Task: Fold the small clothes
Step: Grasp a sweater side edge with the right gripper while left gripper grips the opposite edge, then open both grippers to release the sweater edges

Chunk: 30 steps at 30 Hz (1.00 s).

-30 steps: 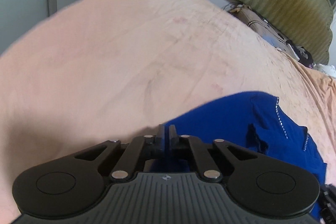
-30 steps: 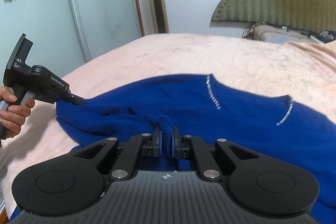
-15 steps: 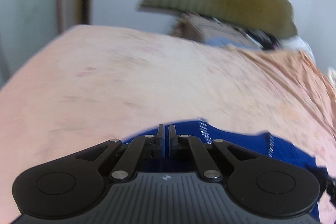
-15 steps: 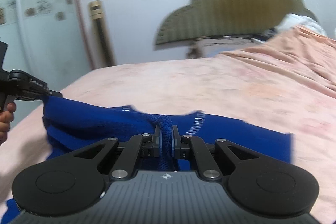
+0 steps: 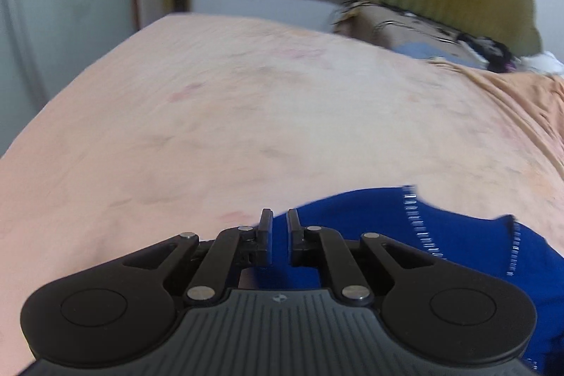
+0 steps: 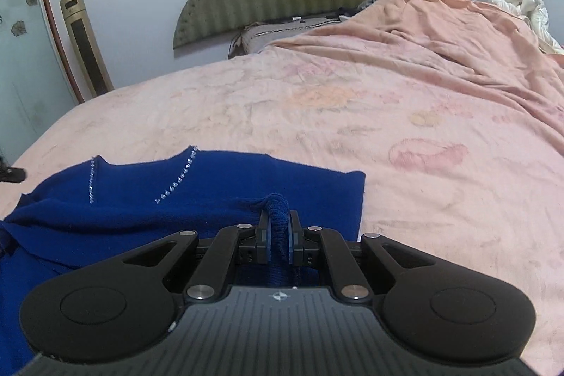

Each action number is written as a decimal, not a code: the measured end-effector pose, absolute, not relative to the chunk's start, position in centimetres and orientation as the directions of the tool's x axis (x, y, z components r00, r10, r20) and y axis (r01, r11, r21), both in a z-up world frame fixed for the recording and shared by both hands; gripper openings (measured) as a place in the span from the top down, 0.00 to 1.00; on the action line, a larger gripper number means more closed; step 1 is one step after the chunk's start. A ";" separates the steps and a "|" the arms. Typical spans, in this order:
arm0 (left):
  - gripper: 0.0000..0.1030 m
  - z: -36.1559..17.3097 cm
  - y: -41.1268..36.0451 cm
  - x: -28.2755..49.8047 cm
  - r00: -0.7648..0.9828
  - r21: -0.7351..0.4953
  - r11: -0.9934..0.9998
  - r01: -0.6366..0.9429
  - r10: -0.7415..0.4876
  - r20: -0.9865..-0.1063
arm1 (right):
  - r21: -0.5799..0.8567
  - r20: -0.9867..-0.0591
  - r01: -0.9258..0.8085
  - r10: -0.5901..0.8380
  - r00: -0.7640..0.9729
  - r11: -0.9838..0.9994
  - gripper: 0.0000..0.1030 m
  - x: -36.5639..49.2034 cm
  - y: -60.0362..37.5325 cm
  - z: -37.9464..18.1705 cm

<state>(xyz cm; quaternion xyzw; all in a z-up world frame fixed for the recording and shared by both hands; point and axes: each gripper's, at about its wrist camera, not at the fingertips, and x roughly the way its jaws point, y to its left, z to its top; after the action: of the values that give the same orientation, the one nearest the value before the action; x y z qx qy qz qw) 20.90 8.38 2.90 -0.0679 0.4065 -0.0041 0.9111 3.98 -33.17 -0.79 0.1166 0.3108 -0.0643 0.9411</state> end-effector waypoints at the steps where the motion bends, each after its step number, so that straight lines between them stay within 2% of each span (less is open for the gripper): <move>1: 0.93 2.5 9.6 21.1 0.651 -0.163 0.985 -0.059 -0.086 -0.754 | 0.178 -0.600 0.194 -0.050 0.798 0.965 0.89 3.9 -33.1 -0.9; 4: 0.93 1.3 12.0 21.7 0.589 -0.297 0.953 -0.053 -0.211 -0.781 | 0.186 -0.605 0.199 -0.048 0.795 0.962 0.89 3.8 -33.0 -1.2; 7: 0.89 0.2 12.4 22.3 0.551 -0.347 0.936 -0.053 -0.262 -0.792 | 0.198 -0.616 0.198 -0.035 0.787 0.960 0.88 3.7 -33.0 -1.5; 8: 0.81 -0.1 12.3 22.5 0.545 -0.351 0.935 -0.055 -0.266 -0.795 | 0.196 -0.617 0.198 -0.036 0.786 0.960 0.88 3.7 -33.0 -1.6; 9: 0.68 -0.5 12.1 22.7 0.544 -0.356 0.933 -0.056 -0.271 -0.794 | 0.194 -0.618 0.199 -0.037 0.785 0.961 0.88 3.6 -32.9 -1.6; 11: 0.53 -1.0 11.9 22.9 0.550 -0.380 0.923 -0.064 -0.286 -0.785 | 0.193 -0.619 0.199 -0.038 0.785 0.961 0.87 3.5 -33.0 -1.5; 13: 0.49 -1.3 12.1 22.9 0.560 -0.432 0.898 -0.082 -0.317 -0.765 | 0.188 -0.618 0.198 -0.041 0.785 0.962 0.87 3.4 -32.9 -1.4; 15: 0.39 -1.3 12.7 22.6 0.572 -0.490 0.865 -0.108 -0.349 -0.742 | 0.181 -0.619 0.197 -0.044 0.784 0.964 0.87 3.2 -32.9 -1.3; 17: 0.36 -1.3 13.3 22.3 0.578 -0.506 0.852 -0.135 -0.347 -0.738 | 0.177 -0.618 0.194 -0.044 0.785 0.965 0.86 3.1 -32.9 -1.2; 19: 0.37 -1.4 13.4 22.2 0.573 -0.495 0.859 -0.130 -0.342 -0.745 | 0.179 -0.619 0.195 -0.044 0.784 0.964 0.85 3.1 -32.9 -1.3; 20: 0.50 -1.4 13.1 22.3 0.570 -0.485 0.867 -0.114 -0.343 -0.747 | 0.182 -0.619 0.196 -0.042 0.784 0.964 0.85 3.1 -33.0 -1.3; 21: 0.79 -1.4 12.9 22.3 0.563 -0.477 0.873 -0.101 -0.345 -0.751 | 0.185 -0.620 0.197 -0.041 0.784 0.963 0.85 3.1 -33.0 -1.4; 22: 0.90 -1.5 12.6 22.5 0.543 -0.470 0.878 -0.089 -0.352 -0.762 | 0.187 -0.619 0.199 -0.042 0.784 0.962 0.85 3.1 -33.0 -1.4; 25: 0.93 -0.7 11.4 22.2 0.588 -0.395 0.917 -0.052 -0.292 -0.754 | 0.191 -0.603 0.207 -0.052 0.796 0.960 0.85 2.9 -33.0 -1.2; 30: 0.93 2.7 9.2 22.2 0.709 -0.242 0.969 0.041 -0.199 -0.676 | 0.113 -0.574 0.180 -0.084 0.815 0.977 0.89 2.8 -32.5 0.4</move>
<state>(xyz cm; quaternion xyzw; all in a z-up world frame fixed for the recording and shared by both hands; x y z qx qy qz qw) 22.16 9.19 2.67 -0.1051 0.3756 -0.0656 0.9185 2.85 -32.47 0.42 0.0815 0.2962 -0.0696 0.9491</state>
